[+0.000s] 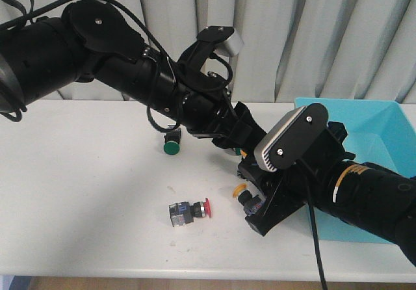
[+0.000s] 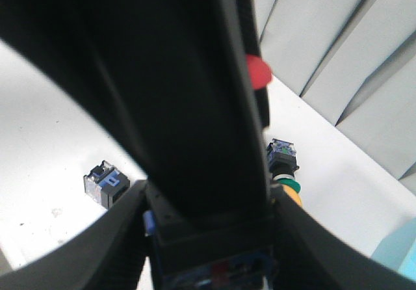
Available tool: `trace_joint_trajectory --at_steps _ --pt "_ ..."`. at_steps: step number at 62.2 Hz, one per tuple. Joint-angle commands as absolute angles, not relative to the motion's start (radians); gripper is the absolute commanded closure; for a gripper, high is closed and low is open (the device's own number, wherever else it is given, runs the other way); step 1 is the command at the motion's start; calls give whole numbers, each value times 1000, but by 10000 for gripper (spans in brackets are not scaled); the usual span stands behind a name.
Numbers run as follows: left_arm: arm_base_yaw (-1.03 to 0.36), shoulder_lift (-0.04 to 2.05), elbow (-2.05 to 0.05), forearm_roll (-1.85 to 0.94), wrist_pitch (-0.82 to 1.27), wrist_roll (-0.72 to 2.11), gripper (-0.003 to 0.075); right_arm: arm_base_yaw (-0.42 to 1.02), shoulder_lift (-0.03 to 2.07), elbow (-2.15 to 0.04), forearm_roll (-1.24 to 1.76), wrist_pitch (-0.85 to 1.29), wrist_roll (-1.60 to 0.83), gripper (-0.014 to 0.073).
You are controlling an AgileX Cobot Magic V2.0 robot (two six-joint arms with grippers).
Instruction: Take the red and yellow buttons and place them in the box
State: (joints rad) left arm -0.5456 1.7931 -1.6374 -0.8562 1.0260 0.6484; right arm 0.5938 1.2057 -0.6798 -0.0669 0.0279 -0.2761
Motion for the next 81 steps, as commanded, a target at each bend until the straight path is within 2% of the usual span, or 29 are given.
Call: trace_joint_trajectory --at_steps 1,7,17,35,42,46,54,60,81 --pt "-548 1738 -1668 -900 990 638 257 595 1183 -707 -69 -26 -280 599" --pt "-548 1738 -1668 -914 993 638 219 595 1183 -707 -71 -24 -281 599" --pt "-542 1733 -1683 -926 988 638 216 564 1183 -707 -73 -24 -285 598" --pt "-496 1727 -1894 -763 987 590 233 375 1183 -751 -63 -10 -253 597" --pt "-486 1727 -1965 -571 972 498 292 259 1183 -812 -17 8 -186 597" --pt "-486 1727 -1982 -427 966 423 351 195 1192 -843 8 20 -150 597" --pt "-486 1729 -1981 -155 979 242 536 51 1258 -906 48 66 -119 597" --pt "-486 1736 -1982 -38 991 165 725 -9 1356 -941 63 125 -119 596" --pt "-486 1741 -1982 -18 998 93 727 -33 1727 -1105 63 330 -119 586"
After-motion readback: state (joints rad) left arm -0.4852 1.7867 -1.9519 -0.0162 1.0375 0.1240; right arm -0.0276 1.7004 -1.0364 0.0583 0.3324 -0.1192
